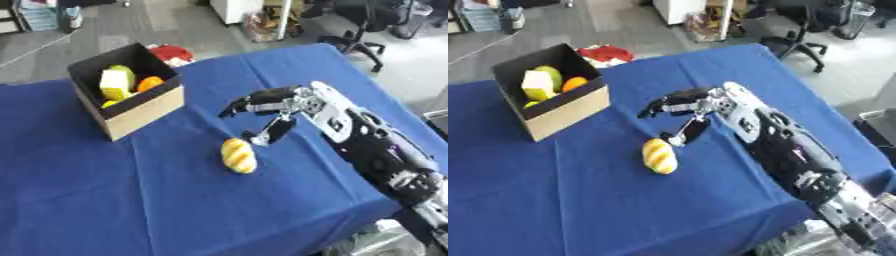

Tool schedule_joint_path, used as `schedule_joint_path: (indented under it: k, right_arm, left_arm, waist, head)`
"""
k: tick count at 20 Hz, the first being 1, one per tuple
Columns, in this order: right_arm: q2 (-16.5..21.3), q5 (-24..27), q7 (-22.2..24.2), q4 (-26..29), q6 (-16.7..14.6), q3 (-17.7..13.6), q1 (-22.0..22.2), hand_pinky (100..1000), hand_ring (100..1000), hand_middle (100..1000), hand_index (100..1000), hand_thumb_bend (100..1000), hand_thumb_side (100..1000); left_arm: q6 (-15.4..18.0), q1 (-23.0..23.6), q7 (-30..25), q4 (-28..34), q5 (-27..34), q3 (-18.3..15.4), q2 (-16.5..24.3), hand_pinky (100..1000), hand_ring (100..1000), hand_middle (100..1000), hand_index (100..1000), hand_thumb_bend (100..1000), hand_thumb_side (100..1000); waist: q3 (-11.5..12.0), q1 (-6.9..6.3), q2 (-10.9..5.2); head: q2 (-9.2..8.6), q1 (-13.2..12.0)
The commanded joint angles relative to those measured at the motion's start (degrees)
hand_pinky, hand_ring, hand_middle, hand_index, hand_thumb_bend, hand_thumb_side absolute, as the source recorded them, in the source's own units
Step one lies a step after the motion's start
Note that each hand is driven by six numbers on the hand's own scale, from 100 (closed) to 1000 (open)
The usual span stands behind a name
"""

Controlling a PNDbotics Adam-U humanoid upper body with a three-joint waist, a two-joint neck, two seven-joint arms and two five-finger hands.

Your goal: Pick up objects on the table and place them in the box.

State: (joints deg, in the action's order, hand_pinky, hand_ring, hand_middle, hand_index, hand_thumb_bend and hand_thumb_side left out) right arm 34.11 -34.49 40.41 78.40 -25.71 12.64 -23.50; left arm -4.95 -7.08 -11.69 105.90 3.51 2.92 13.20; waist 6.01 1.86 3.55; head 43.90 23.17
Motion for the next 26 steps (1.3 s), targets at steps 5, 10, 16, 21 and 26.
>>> schedule_joint_path:
  k: [5,10,16,21,26]
  right_arm:
    - [1.0,-3.9,0.4,0.3,-2.2,0.5,-0.3,944,916,919,1000,100,175]
    - [0.2,-5.5,1.5,1.2,-3.8,2.3,-1.1,949,923,927,1000,100,204]
    - [-0.4,-9.3,4.2,1.4,-6.2,5.3,-1.1,960,945,945,987,100,268]
    - [-1.1,-14.7,1.1,1.9,-7.2,5.2,-1.5,920,855,797,753,184,267]
    - [-2.0,-19.7,-14.2,2.4,-4.0,3.2,-2.5,846,730,521,457,158,238]
  left_arm:
    - [0.0,-0.6,-0.1,0.7,-0.3,-0.4,1.2,774,624,625,807,104,630]
    - [0.0,-0.6,-0.1,0.7,-0.4,-0.5,1.2,775,624,625,807,102,631]
    - [-0.1,-0.6,-0.3,0.6,-0.4,-0.4,1.2,776,625,626,808,101,634]
    - [-0.2,-0.6,-0.3,0.6,-0.5,-0.4,1.1,776,626,626,808,100,635]
    - [-0.2,-0.5,-0.3,0.6,-0.5,-0.5,1.1,777,626,626,808,100,635]
  waist:
    - [-0.1,0.57,-0.43]
    - [0.1,0.38,-0.26]
    - [0.3,0.46,-0.13]
    - [0.2,0.47,-0.23]
    - [0.1,0.35,-0.34]
  head:
    - [0.22,0.3]
    - [0.22,0.5]
    - [0.22,0.8]
    - [0.22,0.9]
    - [0.22,0.7]
